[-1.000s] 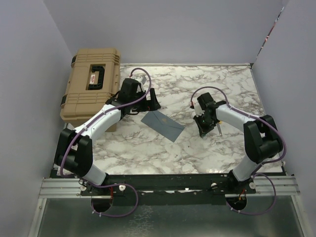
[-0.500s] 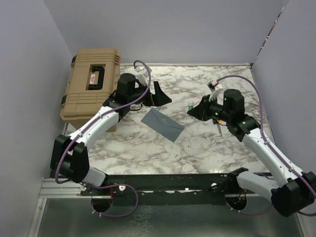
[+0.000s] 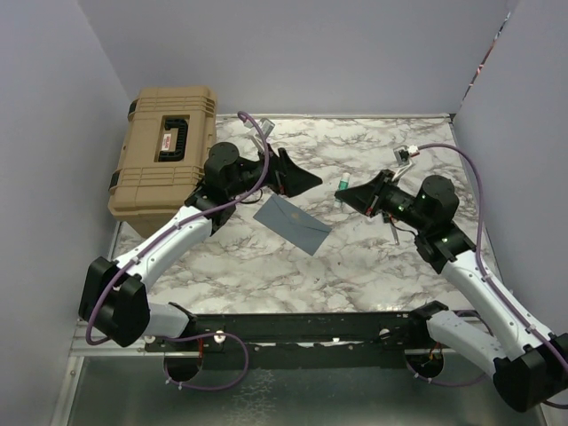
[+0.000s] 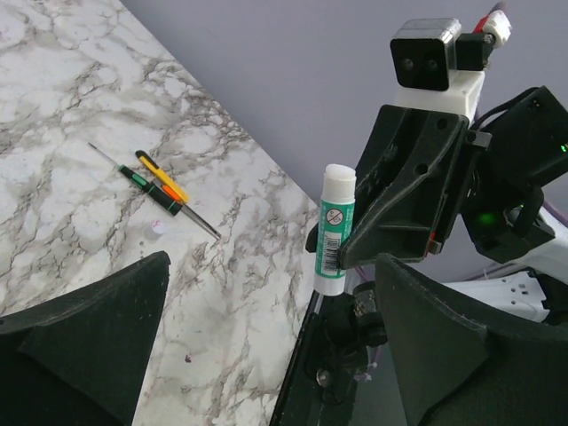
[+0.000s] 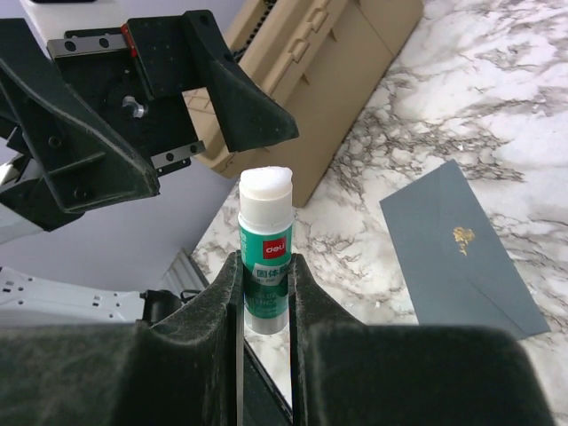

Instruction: Place the letter into the envelope and seal it

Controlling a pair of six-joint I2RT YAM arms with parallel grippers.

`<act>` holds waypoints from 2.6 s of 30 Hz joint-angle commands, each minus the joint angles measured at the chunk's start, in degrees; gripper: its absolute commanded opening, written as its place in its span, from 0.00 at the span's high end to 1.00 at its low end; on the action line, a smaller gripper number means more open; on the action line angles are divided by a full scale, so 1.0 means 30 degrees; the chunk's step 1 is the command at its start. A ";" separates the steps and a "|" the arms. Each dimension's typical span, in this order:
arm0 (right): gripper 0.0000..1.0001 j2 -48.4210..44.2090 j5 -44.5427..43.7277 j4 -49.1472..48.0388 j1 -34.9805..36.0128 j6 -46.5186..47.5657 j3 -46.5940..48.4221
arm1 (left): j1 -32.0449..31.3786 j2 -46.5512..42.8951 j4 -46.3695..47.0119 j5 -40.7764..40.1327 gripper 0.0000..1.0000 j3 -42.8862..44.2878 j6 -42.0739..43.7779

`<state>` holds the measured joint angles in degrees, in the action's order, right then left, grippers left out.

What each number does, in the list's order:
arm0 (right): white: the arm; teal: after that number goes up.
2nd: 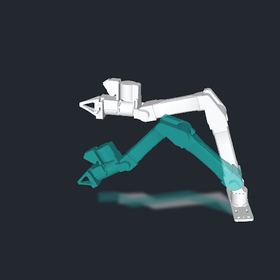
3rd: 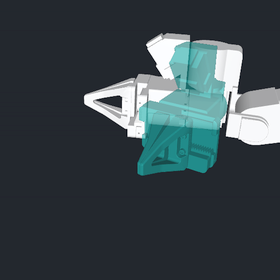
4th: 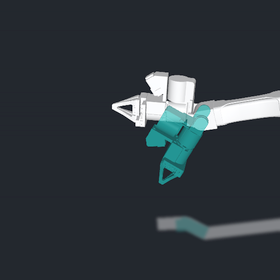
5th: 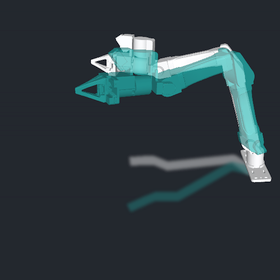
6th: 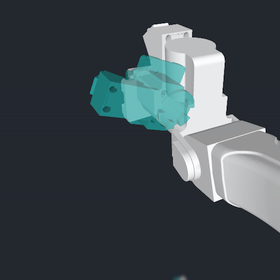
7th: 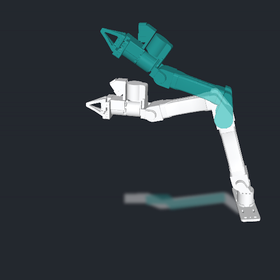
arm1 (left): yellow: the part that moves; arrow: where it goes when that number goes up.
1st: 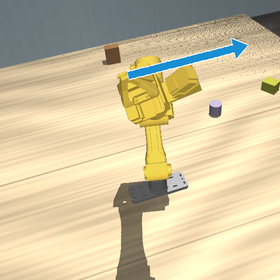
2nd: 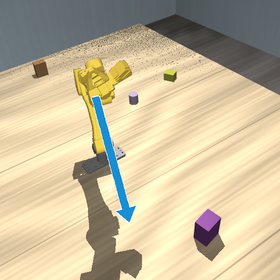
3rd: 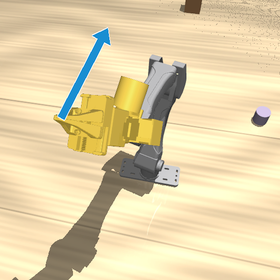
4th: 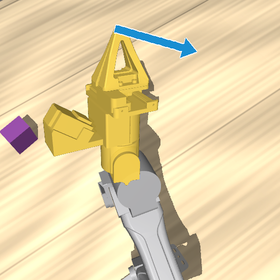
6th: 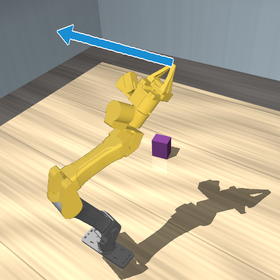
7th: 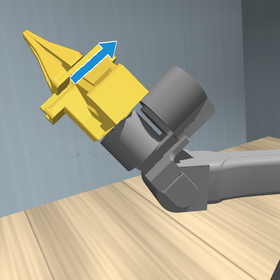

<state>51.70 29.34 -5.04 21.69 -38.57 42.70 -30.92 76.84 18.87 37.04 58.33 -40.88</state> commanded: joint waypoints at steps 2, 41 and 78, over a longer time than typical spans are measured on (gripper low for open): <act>0.98 0.0618 0.1635 -0.2366 0.0005 -0.1105 0.0236 | -0.0183 -0.0678 0.1714 0.1427 0.04 -0.0202 0.0122; 0.98 0.3079 0.6904 -0.2328 -0.0009 0.1078 0.2156 | -0.2174 0.1802 0.4076 0.1755 0.68 -0.0283 -0.3453; 1.00 0.2429 0.6260 -0.7115 0.0002 -0.2460 -0.0881 | -0.2232 0.1074 0.5000 0.0514 0.56 -0.0838 -0.5062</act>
<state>58.37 47.44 -24.62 21.43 -45.69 38.33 -37.23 81.10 32.12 37.28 57.36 -55.68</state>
